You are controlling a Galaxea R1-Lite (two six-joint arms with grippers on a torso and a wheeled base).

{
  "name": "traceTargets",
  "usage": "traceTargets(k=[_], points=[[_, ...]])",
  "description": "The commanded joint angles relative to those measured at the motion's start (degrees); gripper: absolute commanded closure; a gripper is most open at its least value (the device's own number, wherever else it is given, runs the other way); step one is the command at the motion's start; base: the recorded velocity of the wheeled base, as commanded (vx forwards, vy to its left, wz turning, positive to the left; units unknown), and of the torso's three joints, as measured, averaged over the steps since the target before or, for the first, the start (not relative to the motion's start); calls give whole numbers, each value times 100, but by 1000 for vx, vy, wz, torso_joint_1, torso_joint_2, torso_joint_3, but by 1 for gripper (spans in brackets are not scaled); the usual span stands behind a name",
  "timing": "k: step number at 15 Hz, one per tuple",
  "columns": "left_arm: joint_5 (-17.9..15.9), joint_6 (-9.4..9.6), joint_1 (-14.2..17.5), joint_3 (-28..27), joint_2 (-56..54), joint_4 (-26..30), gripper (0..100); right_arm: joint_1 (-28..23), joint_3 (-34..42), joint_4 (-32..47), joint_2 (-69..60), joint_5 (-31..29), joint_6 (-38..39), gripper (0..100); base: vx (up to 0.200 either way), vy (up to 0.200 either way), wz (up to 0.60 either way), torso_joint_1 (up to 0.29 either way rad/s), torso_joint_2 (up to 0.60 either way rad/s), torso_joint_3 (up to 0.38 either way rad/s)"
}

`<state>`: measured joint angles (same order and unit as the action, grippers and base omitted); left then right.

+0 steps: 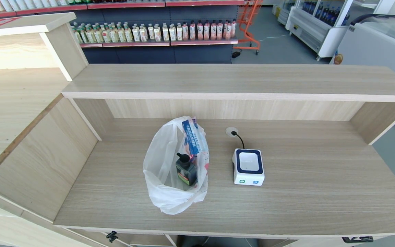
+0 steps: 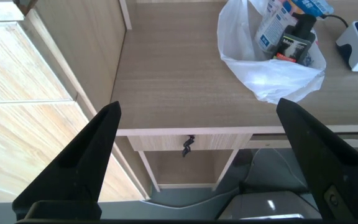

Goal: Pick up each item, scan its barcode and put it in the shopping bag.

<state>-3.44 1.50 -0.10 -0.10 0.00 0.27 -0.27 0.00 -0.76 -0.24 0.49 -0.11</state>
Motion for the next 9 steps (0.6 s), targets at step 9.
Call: traceTargets(k=[9], points=[[1,-1,1,1,0,0,0,0,0,-4,24,4,-7,100,0,-133,0,3,2,2]])
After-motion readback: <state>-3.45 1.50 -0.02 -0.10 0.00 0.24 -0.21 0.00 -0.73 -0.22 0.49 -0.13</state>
